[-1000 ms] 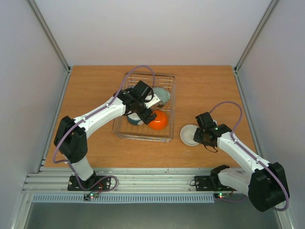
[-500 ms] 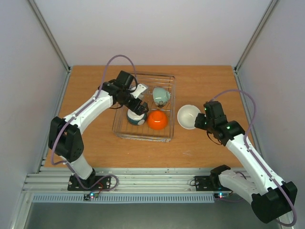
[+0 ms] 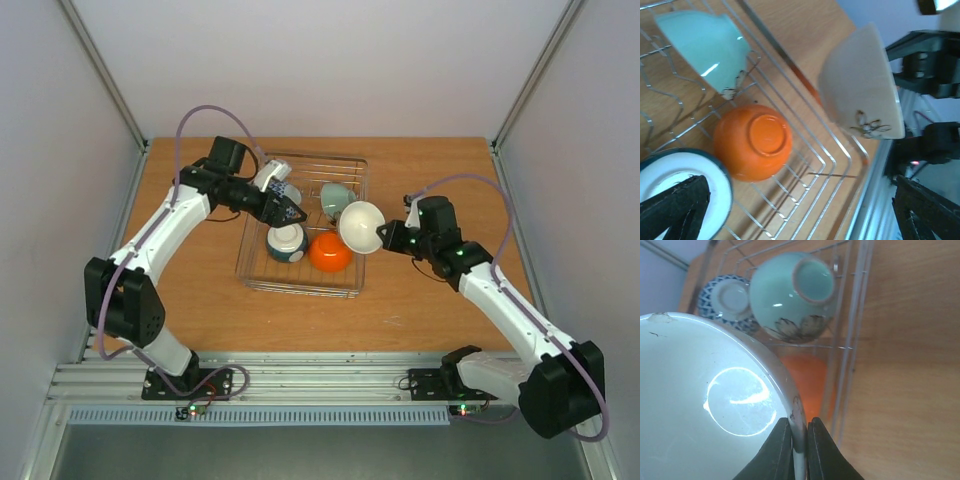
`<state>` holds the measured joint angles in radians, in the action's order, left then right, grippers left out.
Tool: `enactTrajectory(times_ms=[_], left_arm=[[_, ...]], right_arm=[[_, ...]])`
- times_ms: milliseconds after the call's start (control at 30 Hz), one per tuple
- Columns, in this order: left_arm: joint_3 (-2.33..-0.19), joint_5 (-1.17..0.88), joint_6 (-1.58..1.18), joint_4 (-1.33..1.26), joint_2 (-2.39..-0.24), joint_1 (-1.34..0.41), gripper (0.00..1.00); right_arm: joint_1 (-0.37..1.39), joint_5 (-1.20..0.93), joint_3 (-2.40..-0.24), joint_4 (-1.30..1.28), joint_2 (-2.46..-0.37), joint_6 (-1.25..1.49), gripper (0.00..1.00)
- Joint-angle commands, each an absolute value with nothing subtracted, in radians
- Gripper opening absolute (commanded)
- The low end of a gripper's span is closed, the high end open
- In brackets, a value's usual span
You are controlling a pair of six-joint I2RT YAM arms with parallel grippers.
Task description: Load the bowls into the dish rack
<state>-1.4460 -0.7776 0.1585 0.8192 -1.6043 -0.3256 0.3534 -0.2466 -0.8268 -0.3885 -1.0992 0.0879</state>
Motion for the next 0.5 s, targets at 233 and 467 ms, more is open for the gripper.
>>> enactTrajectory(times_ms=[233,467], left_arm=[[-1.482,-1.069,0.12,0.836,-1.682,-0.291,0.99],[-1.48,-1.121,0.087,0.812,-1.692,-0.29,0.99]], right_arm=[[0.374,-0.442,-0.804,0.053,-1.193,0.144,0.01],[0.41,-0.468,-0.821,0.125,-1.261,0.153,0.01]])
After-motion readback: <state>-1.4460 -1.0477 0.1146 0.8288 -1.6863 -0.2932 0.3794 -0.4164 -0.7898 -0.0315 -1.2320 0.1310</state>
